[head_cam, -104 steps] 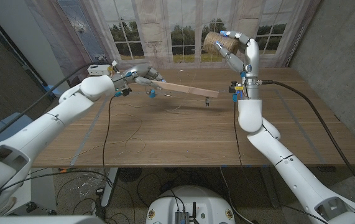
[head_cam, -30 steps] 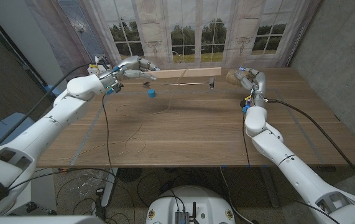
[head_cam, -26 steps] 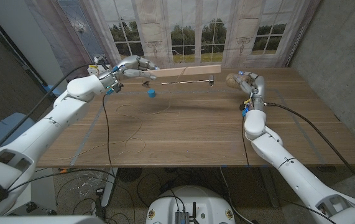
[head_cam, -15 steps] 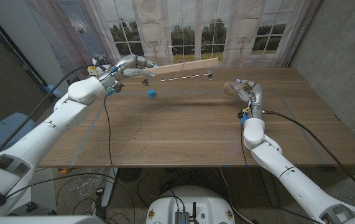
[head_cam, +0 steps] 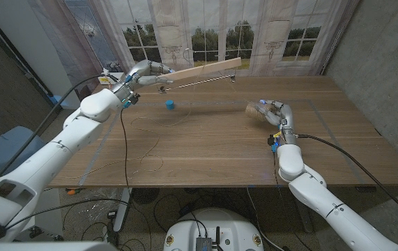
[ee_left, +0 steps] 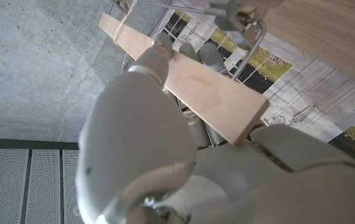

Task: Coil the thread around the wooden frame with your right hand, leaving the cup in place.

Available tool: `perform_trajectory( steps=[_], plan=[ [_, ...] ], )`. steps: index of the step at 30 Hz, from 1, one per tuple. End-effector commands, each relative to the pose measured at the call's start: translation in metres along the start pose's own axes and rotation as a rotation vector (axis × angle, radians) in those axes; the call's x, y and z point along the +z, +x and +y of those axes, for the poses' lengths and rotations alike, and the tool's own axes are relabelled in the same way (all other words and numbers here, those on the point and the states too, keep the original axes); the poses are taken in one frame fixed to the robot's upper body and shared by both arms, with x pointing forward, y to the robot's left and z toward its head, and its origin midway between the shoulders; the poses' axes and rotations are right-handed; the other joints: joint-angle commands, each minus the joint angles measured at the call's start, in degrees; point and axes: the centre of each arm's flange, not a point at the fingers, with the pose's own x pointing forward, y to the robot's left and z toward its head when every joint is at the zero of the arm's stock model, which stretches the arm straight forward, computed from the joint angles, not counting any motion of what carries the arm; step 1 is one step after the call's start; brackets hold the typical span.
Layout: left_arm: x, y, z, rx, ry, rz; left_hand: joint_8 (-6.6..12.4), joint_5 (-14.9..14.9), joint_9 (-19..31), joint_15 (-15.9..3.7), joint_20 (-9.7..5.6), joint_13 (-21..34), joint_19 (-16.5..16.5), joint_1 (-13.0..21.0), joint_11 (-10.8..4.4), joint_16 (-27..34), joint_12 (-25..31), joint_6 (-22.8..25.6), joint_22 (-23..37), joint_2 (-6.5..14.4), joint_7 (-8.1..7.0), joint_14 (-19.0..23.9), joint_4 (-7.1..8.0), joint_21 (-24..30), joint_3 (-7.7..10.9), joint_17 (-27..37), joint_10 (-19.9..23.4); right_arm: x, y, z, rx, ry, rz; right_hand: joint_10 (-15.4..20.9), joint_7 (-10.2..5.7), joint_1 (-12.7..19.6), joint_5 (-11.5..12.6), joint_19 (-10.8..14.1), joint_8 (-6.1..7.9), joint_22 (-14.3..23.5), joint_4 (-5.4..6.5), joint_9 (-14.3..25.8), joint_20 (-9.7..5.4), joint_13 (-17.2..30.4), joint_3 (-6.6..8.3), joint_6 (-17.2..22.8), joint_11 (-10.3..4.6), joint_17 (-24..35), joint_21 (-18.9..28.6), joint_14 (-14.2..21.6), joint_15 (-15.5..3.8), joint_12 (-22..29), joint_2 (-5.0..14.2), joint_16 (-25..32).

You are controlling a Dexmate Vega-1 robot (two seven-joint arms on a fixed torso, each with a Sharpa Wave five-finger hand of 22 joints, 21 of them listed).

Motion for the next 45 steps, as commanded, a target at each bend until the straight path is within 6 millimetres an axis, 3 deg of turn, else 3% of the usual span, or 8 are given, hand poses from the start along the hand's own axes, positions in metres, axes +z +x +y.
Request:
perform_trajectory(
  steps=[1, 14, 31, 45],
  plan=[
    [0.002, 0.005, -0.004, 0.042, 0.021, 0.005, 0.12, 0.37, -0.06, -7.12, -4.59, 0.16, -0.14, 3.97, 0.22, 0.39, -0.19, 1.28, 0.09, 4.96, 0.58, 4.84, 1.66, 0.55, 2.12, 0.36, 0.63, 0.018, -0.022, -0.008, 0.224, 0.044, -0.003, 0.08, 0.07, 15.39, 0.07, -3.95, -0.11, 0.07, 0.19, 0.2, -9.57, 0.17, 0.38, 0.36, 0.01, 0.27, 0.39, 14.31, -21.26, 0.01, 14.6, 0.22],
    [0.002, 0.004, -0.007, 0.036, 0.012, 0.005, -0.04, 0.37, -0.02, -7.17, -4.64, 0.38, -0.34, 3.92, 0.06, 0.2, -0.45, 1.27, 0.08, 4.91, 0.68, 4.9, 1.6, 0.81, 2.26, 0.38, 0.68, 0.039, -0.018, -0.02, 0.581, 0.189, -0.033, -0.11, 0.04, 15.41, 0.09, -4.41, -0.55, -0.34, 0.28, 0.28, -9.58, 0.54, 0.43, 0.0, 0.1, 0.53, 1.14, 14.39, -21.25, -0.13, 14.65, 0.02],
    [0.0, 0.002, -0.011, 0.029, 0.003, 0.015, -0.13, 0.38, 0.12, -7.1, -4.7, 0.48, -0.5, 3.81, 0.14, 0.09, -0.77, 1.31, 0.09, 4.89, 0.76, 5.08, 1.6, 1.14, 2.39, 0.47, 0.82, 0.064, 0.001, -0.002, 0.972, 0.405, -0.255, -0.4, -0.11, 15.54, 0.07, -5.15, -1.11, -0.85, 0.32, 0.44, -9.63, 1.08, 0.59, -0.58, 0.32, 0.84, 2.05, 14.18, -21.3, -0.27, 14.73, -0.39],
    [-0.007, 0.002, -0.014, 0.002, -0.008, 0.04, -0.23, 0.4, 0.14, -7.17, -4.76, 0.67, -0.7, 3.76, 0.1, -0.11, -1.0, 1.42, 0.08, 4.87, 0.57, 5.15, 1.57, 1.39, 2.53, 0.46, 0.9, 0.118, 0.017, 0.009, 1.091, 0.383, -0.461, -0.46, -0.13, 15.59, 0.0, -5.64, -1.3, -1.22, 0.37, 0.56, -9.6, 1.5, 0.68, -0.48, 0.19, 1.12, 2.88, 14.13, -21.32, -0.31, 14.78, -0.62]
  ],
)
